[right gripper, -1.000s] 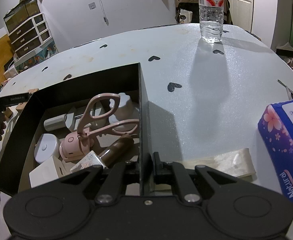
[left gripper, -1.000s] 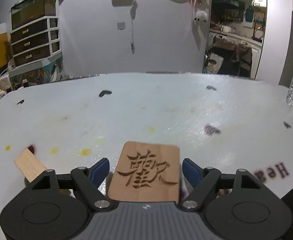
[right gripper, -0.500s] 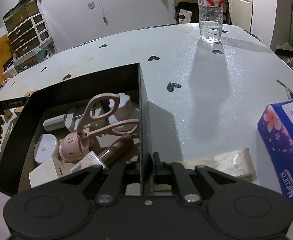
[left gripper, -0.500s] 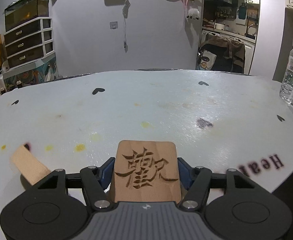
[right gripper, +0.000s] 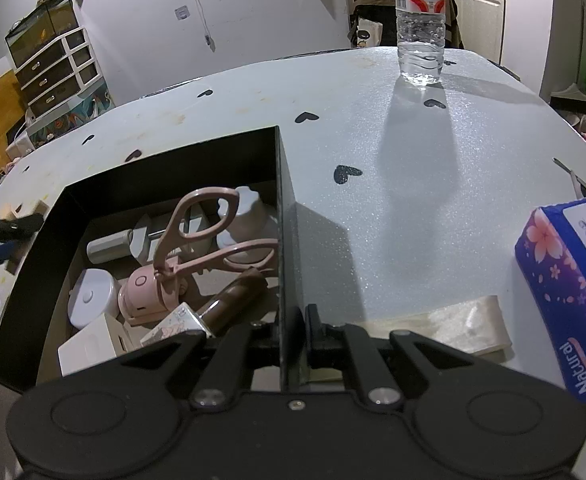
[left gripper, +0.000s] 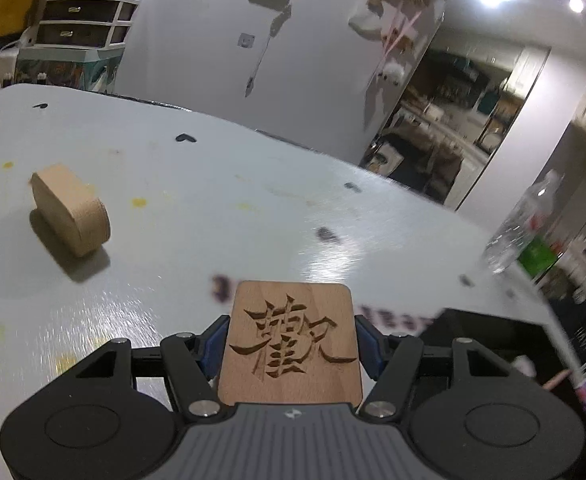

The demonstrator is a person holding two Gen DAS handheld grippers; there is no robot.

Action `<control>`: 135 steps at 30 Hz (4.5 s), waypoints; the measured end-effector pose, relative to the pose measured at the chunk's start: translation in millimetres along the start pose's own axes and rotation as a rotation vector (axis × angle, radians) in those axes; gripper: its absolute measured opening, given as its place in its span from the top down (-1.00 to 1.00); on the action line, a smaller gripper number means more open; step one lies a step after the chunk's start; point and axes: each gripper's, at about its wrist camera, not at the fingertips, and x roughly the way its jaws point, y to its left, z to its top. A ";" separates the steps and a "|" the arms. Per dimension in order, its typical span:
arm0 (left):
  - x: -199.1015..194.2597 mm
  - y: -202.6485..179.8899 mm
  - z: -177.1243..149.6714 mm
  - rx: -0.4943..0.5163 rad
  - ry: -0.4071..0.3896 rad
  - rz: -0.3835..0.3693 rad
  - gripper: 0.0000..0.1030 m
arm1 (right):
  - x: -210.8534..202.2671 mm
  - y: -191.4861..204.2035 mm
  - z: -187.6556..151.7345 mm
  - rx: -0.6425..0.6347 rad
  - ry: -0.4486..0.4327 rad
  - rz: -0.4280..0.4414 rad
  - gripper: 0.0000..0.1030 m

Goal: Organize rigid objects
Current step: 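Lift the carved wooden tile and carry it toward the black box, then lower the carved wooden tile into the black box and open the left tool, then move the left tool to the light wooden oval block and grasp it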

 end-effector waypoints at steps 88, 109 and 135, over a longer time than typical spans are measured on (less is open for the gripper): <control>-69.5 -25.8 -8.2 0.461 -0.065 -0.019 -1.00 | -1.9 0.9 -0.7 -0.002 -0.005 0.005 0.84; 25.2 137.4 91.0 0.226 0.004 0.158 -1.00 | -0.7 9.8 2.0 -0.004 -0.002 -0.031 0.84; 29.7 94.7 56.4 0.167 0.036 0.115 -0.88 | 0.1 11.4 2.8 -0.015 0.002 -0.048 0.84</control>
